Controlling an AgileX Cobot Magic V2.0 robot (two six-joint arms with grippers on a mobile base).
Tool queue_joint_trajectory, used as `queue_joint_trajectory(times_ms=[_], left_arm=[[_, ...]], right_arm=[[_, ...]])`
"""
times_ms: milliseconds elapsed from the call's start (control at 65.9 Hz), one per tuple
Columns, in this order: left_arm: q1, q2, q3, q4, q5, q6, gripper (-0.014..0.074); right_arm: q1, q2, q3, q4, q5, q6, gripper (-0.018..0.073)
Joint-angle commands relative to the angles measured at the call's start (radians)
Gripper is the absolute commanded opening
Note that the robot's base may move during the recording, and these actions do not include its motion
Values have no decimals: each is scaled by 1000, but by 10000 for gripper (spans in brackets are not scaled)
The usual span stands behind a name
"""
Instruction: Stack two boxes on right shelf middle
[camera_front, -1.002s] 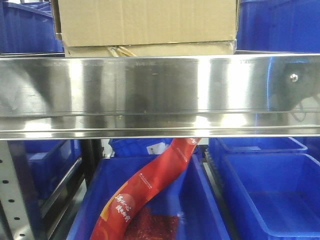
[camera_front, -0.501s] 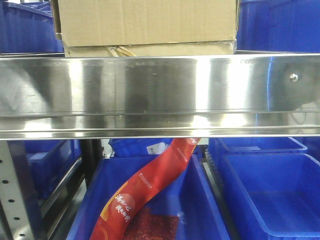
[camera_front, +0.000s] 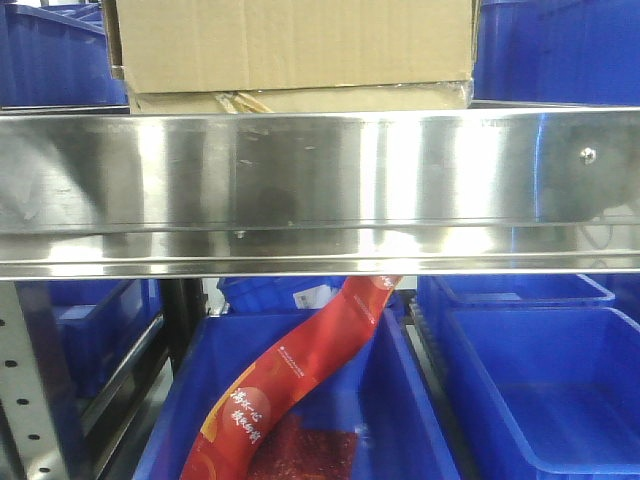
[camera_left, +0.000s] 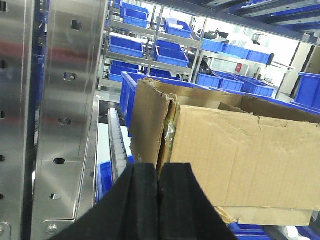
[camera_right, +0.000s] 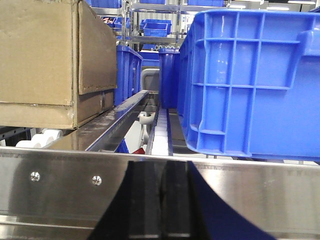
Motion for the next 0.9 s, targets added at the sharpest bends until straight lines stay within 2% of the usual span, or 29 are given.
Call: queue_joint_trajectory(times_ms=[0, 106, 152, 213, 273, 349, 471, 668, 744, 880], left_arm=[[2, -6, 5, -3, -29, 7, -111], [21, -32, 48, 10, -38, 18, -111], [37, -55, 80, 10, -38, 55, -111], [69, -102, 146, -7, -59, 171, -111], [99, -163, 238, -76, -103, 299, -111], [132, -231, 329, -134, -138, 383, -111], [160, -368, 468, -136, -135, 383, -111], [159, -588, 620, -136, -125, 383, -111], [159, -593, 623, -136, -136, 383, -111], [159, -593, 623, -136, -86, 383, -111]], right_arm=[[-4, -4, 3, 0, -14, -3, -162], [-4, -4, 3, 0, -14, -3, -162], [-4, -4, 3, 0, -14, -3, -162], [-4, -4, 3, 0, -14, -3, -162], [-4, -4, 3, 0, -14, -3, -162], [-4, -4, 3, 0, -14, -3, -162], [-4, -4, 3, 0, -14, -3, -162], [-4, -4, 3, 0, -14, -3, -162], [-4, -4, 3, 0, -14, -3, -162], [-4, -4, 3, 0, -14, -3, -162]])
